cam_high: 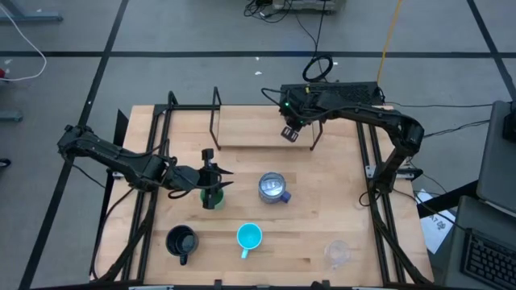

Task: Stack small to large cups/mugs on shelf
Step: Put the purple mug on the shelf

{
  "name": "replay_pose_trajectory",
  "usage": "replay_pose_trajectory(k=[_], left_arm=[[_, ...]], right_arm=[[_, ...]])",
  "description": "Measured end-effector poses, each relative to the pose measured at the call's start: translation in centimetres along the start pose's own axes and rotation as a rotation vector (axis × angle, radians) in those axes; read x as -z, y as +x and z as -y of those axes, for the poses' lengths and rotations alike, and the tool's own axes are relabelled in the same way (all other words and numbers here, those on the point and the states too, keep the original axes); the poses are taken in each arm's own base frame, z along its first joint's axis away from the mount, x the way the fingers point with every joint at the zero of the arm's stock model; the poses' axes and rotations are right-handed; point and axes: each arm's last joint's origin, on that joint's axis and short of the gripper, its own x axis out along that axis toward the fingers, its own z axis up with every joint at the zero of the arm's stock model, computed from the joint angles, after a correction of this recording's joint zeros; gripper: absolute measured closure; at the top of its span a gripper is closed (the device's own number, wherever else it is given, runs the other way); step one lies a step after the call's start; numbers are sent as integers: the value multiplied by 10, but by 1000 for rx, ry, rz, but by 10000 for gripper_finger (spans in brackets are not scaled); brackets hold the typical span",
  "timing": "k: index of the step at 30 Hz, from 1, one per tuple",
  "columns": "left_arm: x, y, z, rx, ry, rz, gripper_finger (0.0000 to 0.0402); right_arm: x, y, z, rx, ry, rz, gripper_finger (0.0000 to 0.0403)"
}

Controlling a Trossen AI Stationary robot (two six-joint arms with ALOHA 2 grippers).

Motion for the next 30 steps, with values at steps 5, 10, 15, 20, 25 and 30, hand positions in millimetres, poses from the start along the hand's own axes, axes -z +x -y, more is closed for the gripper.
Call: replay_pose_trajectory(k=[5,10,15,20,25,30], left_arm=[[0,0,0,0,0,0,277],[0,0,0,0,6,0,277],[0,0,0,0,6,0,277],[0,0,0,0,5,0,277],[0,0,0,0,4,0,277],[0,0,0,0,4,0,277]], right_arm=[[0,1,3,4,-21,-1,326],[-1,1,6,8,-38,6,326],[-1,2,11,14,-50,6,326],[-1,3,14,18,-63,6,326],[-1,3,17,22,-63,4,326],[-2,3,18,23,-75,18,326]])
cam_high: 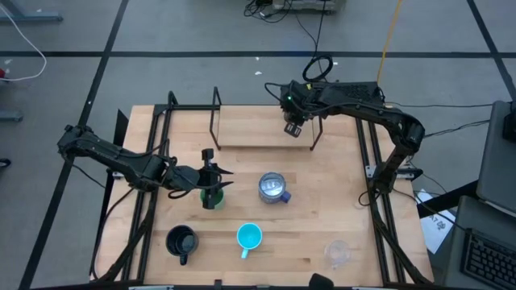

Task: Stack small to large cups/mugs on shelf
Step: Put the purple mug on the shelf

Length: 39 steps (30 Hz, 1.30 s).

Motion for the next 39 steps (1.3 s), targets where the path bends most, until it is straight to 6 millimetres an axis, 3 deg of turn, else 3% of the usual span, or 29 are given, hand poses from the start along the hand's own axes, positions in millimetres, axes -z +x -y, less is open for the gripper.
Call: replay_pose_trajectory(k=[17,22,29,39], left_arm=[[0,0,0,0,0,0,277],[0,0,0,0,-2,0,277],[0,0,0,-1,-6,1,277],[0,0,0,0,-21,-2,277]], right_arm=[[-4,0,0,5,-9,45,326],[-6,-6,-9,-7,-20,68,326],[-4,-40,-34,-50,-8,150,326],[14,-96,-99,-195,-39,228,326]])
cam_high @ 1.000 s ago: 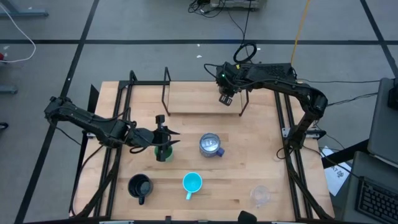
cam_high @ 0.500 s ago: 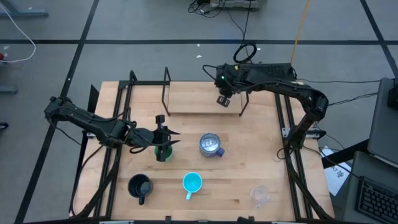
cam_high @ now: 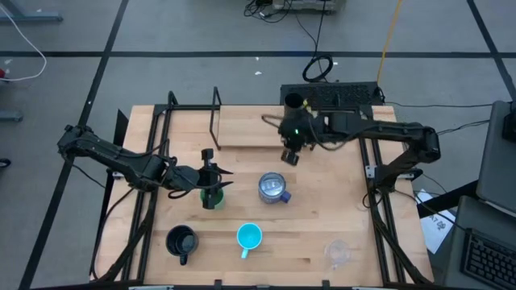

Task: Stack small to large cups/mugs on shelf
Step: Put the purple mug on the shelf

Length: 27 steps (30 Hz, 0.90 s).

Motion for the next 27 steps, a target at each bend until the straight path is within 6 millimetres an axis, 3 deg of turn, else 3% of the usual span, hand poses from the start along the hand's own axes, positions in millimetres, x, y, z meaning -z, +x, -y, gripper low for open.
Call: replay_pose_trajectory(k=[9,15,22,27], left_arm=[[0,-2,4,11,-49,4,277],[-1,-7,14,52,-71,12,277],[-1,-13,26,100,-90,24,277],[-2,-16,31,121,-118,28,277]], right_arm=[[15,-20,-64,-120,-41,2,326],[31,-39,-107,-70,-94,68,326],[52,-61,-144,-65,-117,138,326],[72,-66,-164,-69,-140,154,326]])
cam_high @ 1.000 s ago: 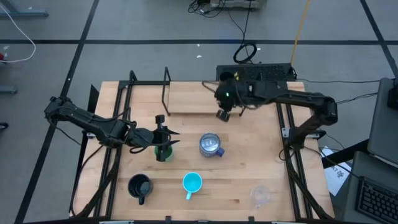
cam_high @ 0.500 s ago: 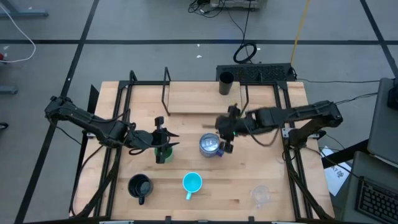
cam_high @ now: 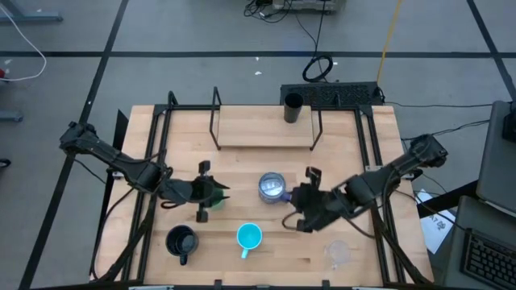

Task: Stack small to large cups/mugs on shelf
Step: Put the purple mug on the shelf

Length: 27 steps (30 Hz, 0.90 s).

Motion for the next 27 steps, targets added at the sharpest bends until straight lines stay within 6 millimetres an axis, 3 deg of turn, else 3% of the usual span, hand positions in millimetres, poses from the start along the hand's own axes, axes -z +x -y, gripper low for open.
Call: replay_pose_trajectory(k=[15,27], left_arm=[[3,0,4,11,-28,-21,277],[11,17,13,4,-14,-79,277]], right_arm=[[43,31,-36,-117,47,122,326],[69,54,-43,-174,53,229,326]])
